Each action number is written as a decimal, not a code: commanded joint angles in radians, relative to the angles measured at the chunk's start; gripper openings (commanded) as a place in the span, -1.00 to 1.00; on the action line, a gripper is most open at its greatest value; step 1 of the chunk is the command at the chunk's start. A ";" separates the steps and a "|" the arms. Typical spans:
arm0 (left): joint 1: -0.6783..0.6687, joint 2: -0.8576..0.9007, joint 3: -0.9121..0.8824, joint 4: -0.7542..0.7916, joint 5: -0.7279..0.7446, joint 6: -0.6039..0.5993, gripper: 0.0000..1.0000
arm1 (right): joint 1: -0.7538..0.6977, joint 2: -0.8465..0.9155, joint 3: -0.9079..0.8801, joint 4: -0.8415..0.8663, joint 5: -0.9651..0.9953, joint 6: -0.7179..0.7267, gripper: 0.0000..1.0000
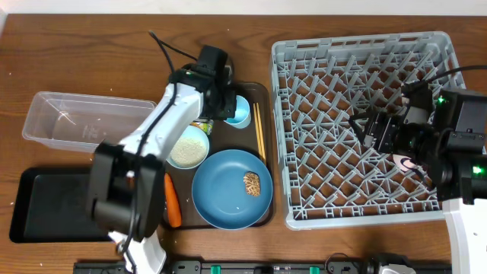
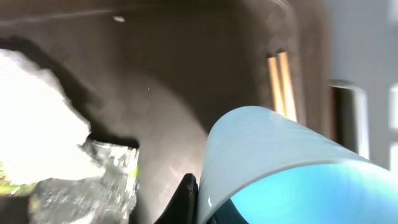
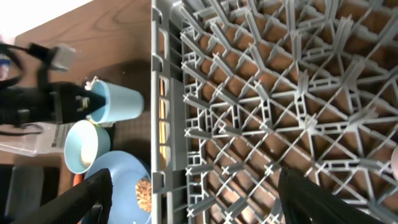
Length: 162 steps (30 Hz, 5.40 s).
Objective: Sort waste into correct bins and load items into the dishwasher rack
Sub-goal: 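Grasp the light-blue cup with the left gripper and lift it, then hand the light-blue cup from left gripper to right gripper, then lower the light-blue cup into the rack beside the pink cup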
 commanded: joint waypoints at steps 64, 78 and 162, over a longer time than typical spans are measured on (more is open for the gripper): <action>0.191 -0.423 0.029 0.174 1.372 0.029 0.40 | 0.380 0.037 0.012 0.816 -0.623 -0.282 -0.05; 0.327 -0.423 0.029 0.173 1.372 -0.010 0.54 | 0.036 -0.048 0.012 0.183 -0.084 -0.202 -0.02; 0.300 -0.423 0.026 -0.010 0.998 0.001 0.54 | -0.019 0.101 0.105 -0.153 0.295 0.056 -0.06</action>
